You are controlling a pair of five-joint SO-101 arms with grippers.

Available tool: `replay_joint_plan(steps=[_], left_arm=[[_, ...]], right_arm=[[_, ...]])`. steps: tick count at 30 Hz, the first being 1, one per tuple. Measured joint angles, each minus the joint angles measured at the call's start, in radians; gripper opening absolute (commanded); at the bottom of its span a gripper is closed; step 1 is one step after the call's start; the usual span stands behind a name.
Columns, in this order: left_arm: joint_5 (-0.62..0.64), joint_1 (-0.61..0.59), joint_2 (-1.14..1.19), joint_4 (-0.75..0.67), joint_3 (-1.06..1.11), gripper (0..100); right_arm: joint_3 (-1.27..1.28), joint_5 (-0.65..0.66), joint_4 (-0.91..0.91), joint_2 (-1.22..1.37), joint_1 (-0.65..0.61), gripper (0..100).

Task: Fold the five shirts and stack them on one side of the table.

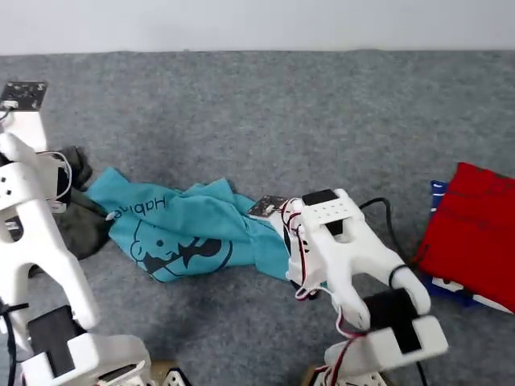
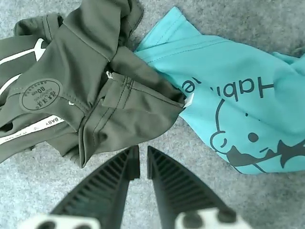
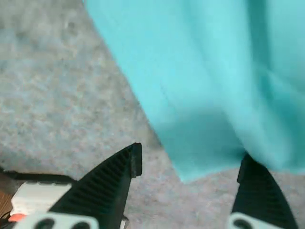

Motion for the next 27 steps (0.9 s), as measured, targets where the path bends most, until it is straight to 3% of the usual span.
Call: replay_joint_plan(steps=[9,17,27], left_arm=[[0.0,0.0,0.0,0.0,0.0,4],[0.0,0.0,0.0,0.0,0.0,4],[0.0,0.0,0.0,0.0,0.0,4]], right_arm=[[-0.115,-0.002,-0.029,0.13,0.015,5.8],[-0.206,-0.002,0.034,0.203,0.011,0.9],[-0.431,0.048,0.31,0.112,0.025,1.0]])
